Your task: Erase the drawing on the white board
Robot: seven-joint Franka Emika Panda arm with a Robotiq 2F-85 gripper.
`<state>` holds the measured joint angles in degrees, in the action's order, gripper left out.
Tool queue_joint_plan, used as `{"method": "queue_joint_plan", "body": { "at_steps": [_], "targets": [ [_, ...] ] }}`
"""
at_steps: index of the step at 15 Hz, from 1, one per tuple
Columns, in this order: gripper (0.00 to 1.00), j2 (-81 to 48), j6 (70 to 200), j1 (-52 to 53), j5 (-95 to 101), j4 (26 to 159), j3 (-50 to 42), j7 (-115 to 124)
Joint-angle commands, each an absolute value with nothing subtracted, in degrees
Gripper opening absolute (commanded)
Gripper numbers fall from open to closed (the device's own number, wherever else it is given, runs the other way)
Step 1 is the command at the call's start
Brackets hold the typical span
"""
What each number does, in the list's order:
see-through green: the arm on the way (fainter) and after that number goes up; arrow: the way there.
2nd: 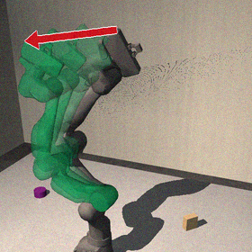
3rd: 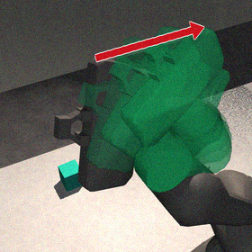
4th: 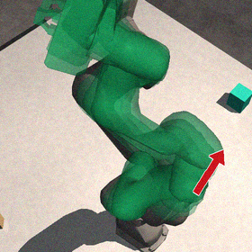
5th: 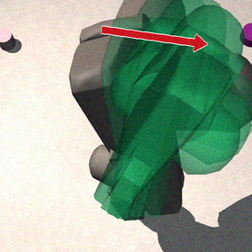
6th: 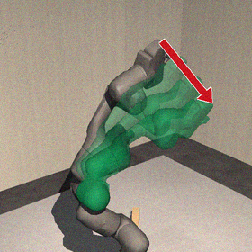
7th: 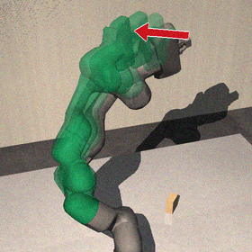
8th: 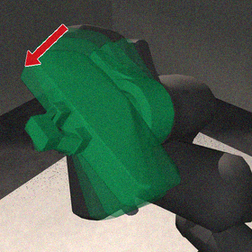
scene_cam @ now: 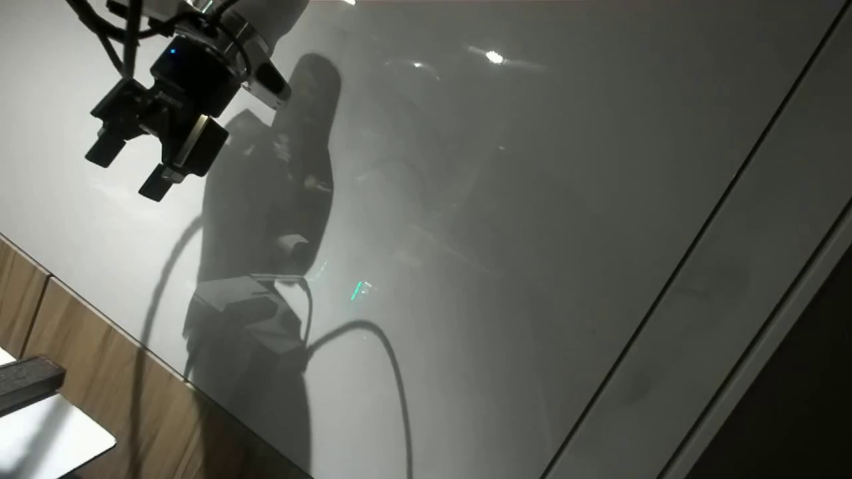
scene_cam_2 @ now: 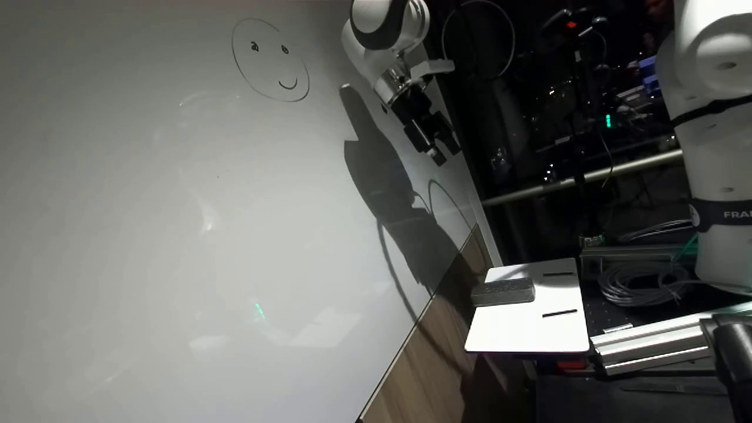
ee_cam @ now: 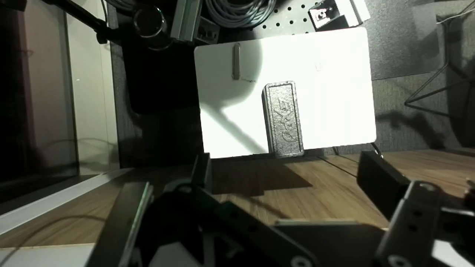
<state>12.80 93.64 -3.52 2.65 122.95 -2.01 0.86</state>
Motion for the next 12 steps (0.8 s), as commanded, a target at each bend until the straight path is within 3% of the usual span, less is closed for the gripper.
{"method": "queue_joint_plan", "body": {
  "at_steps": [1,12],
  "targets": [
    [1.0,15.9,99.8,-3.3,-0.9,127.6,-3.4,-1.6],
    [1.0,25.9,123.4,-1.2,-2.9,151.4,-2.2,-4.3]
  ]
}}
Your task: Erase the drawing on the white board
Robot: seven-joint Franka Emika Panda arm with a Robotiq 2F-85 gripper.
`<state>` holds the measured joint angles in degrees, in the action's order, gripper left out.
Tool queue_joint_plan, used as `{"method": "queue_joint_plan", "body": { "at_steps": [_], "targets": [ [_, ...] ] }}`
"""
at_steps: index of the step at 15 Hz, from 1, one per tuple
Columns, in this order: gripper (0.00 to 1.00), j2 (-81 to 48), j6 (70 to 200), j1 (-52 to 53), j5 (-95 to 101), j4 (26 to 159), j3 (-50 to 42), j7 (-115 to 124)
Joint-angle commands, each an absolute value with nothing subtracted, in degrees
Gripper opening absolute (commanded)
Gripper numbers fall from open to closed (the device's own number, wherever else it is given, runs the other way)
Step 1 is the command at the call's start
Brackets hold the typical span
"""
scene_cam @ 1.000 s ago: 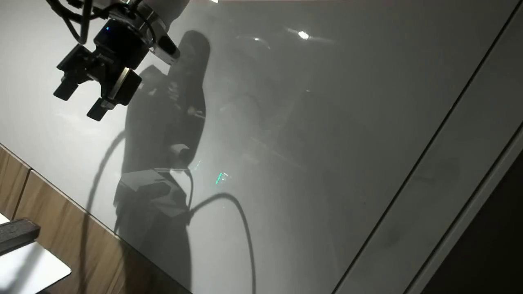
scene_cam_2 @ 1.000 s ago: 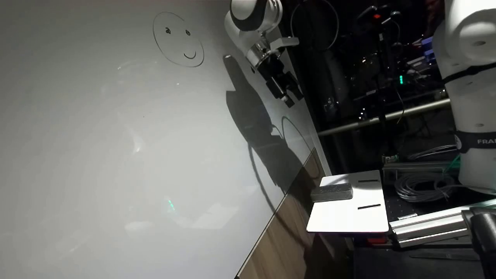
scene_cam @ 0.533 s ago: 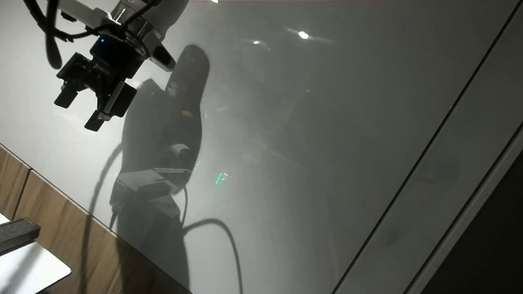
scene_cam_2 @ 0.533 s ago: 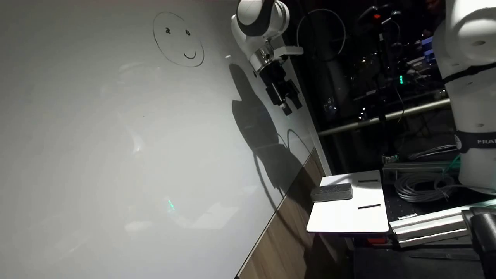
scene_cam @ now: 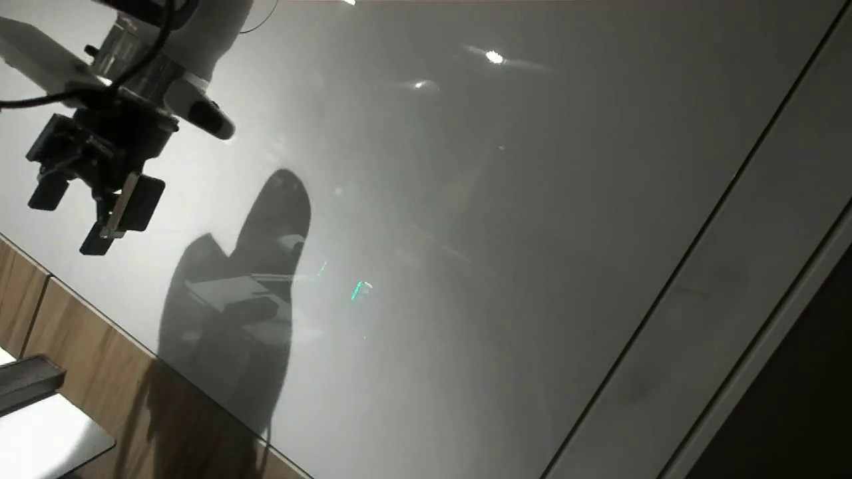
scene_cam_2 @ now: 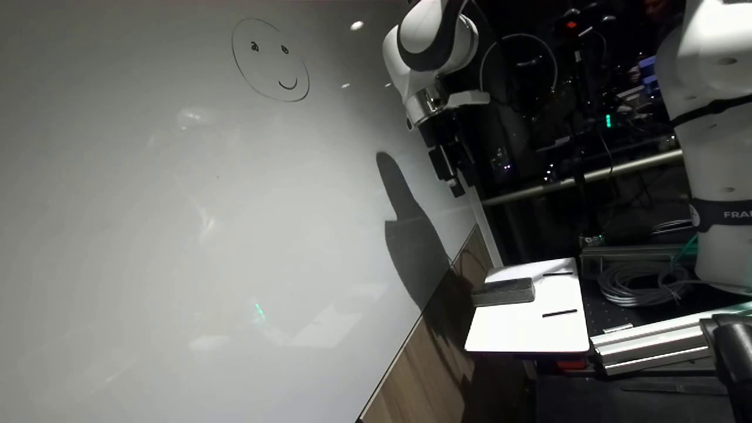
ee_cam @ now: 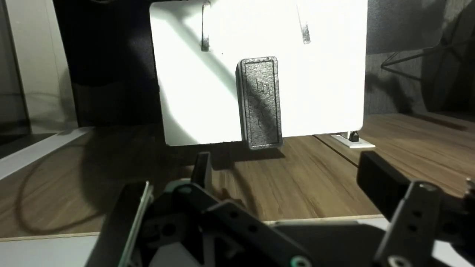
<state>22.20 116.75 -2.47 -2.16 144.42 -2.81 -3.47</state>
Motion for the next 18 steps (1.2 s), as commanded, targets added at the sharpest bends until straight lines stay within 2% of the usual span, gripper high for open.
{"method": "queue_joint_plan", "body": {
  "at_steps": [1,5,10,18],
  "targets": [
    [1.0,26.0,126.4,-0.7,-2.8,153.5,-1.8,-4.1],
    [1.0,23.8,137.5,1.6,-2.4,159.2,0.3,-2.9],
    [1.0,14.6,149.6,1.7,-0.4,159.3,2.5,-0.3],
    [1.0,3.7,157.5,-0.5,6.4,159.0,2.2,5.2]
  ]
}}
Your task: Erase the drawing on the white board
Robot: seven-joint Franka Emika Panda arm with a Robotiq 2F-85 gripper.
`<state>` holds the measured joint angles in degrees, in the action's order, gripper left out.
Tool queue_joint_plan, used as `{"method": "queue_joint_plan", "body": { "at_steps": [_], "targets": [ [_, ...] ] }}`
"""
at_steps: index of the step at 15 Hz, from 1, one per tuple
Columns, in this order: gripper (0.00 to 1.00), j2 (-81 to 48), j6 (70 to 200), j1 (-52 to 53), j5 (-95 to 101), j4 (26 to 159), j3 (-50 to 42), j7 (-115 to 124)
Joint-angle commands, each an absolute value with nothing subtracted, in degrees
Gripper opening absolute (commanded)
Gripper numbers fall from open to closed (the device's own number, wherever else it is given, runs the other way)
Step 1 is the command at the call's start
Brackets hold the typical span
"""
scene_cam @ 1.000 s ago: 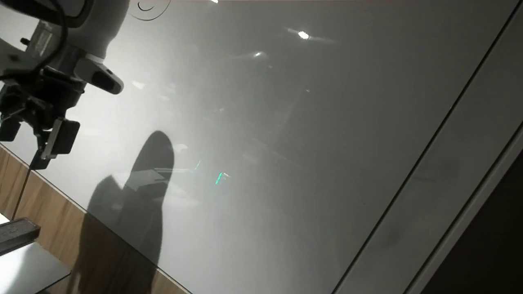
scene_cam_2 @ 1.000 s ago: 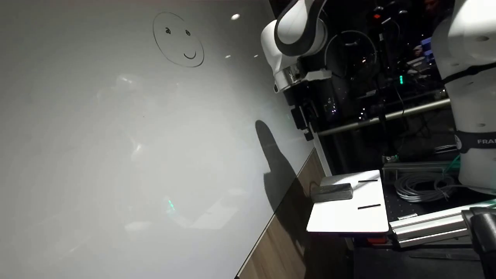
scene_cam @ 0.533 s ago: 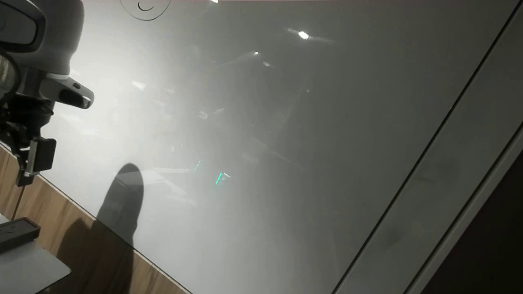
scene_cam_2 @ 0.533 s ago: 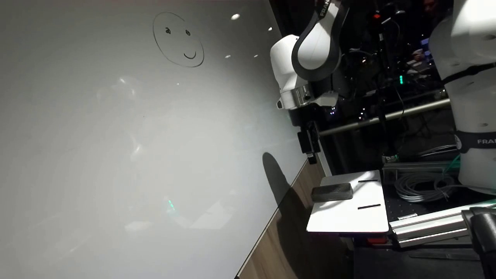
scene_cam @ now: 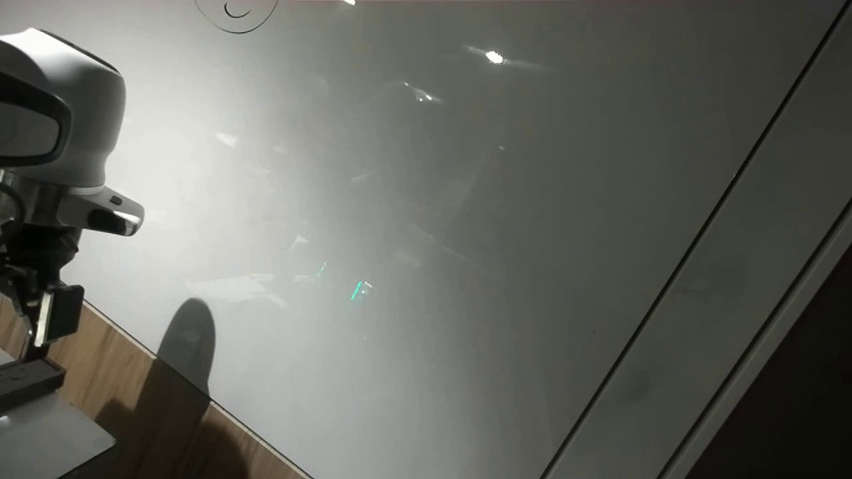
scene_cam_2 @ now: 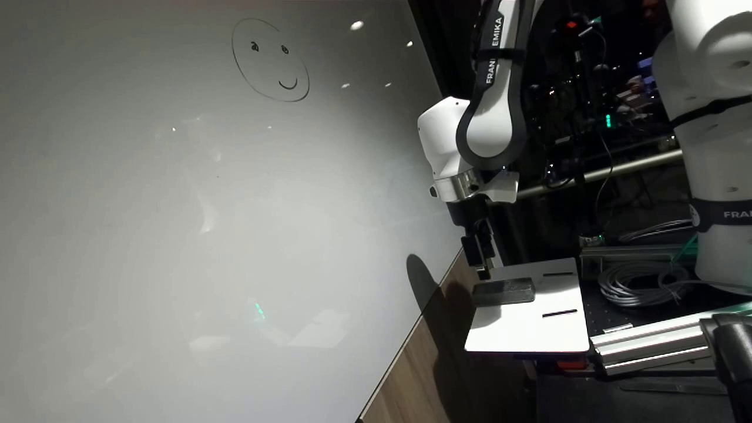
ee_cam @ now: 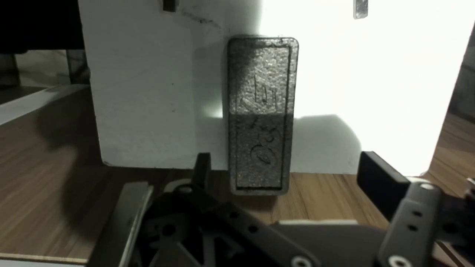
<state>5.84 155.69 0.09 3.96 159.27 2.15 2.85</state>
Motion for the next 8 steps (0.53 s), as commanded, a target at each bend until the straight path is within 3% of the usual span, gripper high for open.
{"method": "queue_joint_plan", "body": {
  "at_steps": [1,8],
  "targets": [
    [1.0,3.2,158.3,-0.5,7.1,159.2,2.1,5.6],
    [1.0,-1.7,159.7,-0.6,10.9,156.5,1.0,7.9]
  ]
}}
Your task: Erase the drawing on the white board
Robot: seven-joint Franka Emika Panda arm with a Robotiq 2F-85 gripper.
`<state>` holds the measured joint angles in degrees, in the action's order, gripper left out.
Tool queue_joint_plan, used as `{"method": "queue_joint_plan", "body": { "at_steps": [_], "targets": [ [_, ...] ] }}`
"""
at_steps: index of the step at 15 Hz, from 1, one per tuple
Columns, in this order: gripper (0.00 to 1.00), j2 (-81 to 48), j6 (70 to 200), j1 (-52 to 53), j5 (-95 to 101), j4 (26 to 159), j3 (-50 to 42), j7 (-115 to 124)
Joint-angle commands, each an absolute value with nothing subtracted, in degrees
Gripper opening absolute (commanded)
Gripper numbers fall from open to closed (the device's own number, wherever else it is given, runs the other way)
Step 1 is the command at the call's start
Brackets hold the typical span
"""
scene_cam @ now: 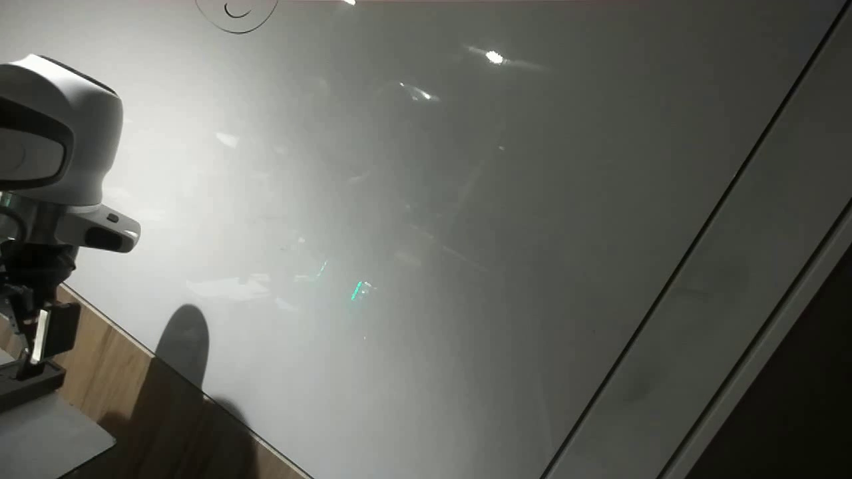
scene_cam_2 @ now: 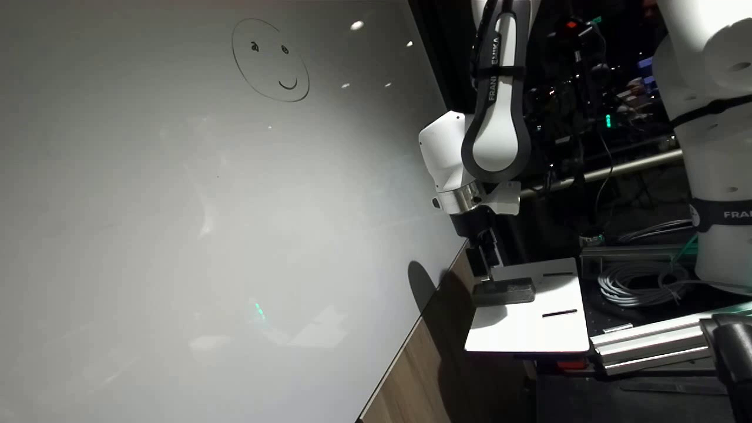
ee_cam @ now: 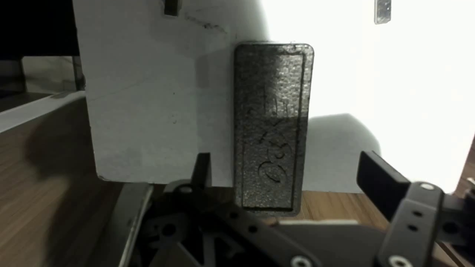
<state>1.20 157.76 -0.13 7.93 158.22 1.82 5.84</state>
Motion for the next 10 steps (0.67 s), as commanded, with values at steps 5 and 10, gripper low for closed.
{"method": "queue_joint_plan", "body": {
  "at_steps": [5,10],
  "targets": [
    [1.0,-5.3,160.9,0.0,13.0,154.9,-0.6,9.6],
    [0.75,-7.1,161.2,1.0,13.6,154.3,-1.7,10.5]
  ]
}}
